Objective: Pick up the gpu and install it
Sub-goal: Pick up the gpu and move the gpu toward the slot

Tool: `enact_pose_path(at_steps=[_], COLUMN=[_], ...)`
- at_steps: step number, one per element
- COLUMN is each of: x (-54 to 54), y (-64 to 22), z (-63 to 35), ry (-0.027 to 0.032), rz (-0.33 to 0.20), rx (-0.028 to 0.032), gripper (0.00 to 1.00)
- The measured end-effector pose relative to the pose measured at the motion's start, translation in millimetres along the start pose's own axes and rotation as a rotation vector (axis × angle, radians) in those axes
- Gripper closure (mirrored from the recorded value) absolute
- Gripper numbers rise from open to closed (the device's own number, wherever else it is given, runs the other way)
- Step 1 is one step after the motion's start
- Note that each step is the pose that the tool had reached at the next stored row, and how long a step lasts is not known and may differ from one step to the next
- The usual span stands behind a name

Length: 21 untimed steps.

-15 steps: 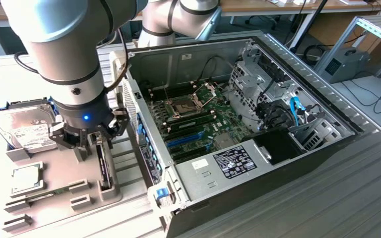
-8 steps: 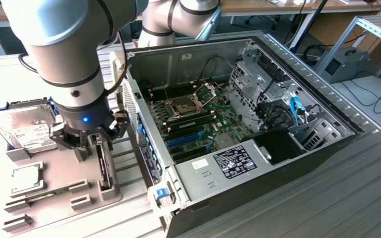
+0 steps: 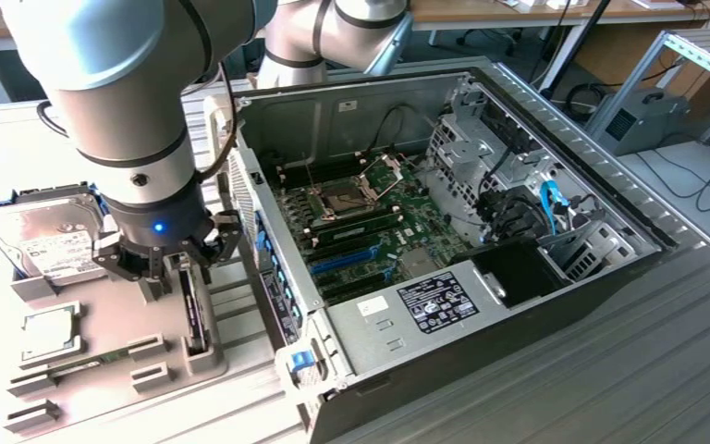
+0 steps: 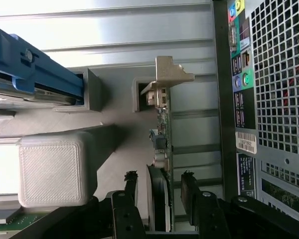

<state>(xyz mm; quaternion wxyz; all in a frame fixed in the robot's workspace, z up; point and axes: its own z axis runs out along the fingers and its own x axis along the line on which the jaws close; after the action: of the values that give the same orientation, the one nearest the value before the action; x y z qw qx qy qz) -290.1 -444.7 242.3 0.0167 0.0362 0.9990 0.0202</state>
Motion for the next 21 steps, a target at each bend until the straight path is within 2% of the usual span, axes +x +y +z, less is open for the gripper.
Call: enact_pose_path(at_steps=[12,13,16,21], x=[0.0,0.0,0.0,0.0], y=[-2.6,-2.6,-2.6,-2.6], z=[-0.1,-0.1,-0.1,-0.1], ry=[0.0,-0.0001,0.0,0.0], rz=[0.0,0.0,0.0,0.0], rx=[-0.0002,-0.0001,-0.0001,-0.0001], gripper=[0.52,0.53,0.72,0.74])
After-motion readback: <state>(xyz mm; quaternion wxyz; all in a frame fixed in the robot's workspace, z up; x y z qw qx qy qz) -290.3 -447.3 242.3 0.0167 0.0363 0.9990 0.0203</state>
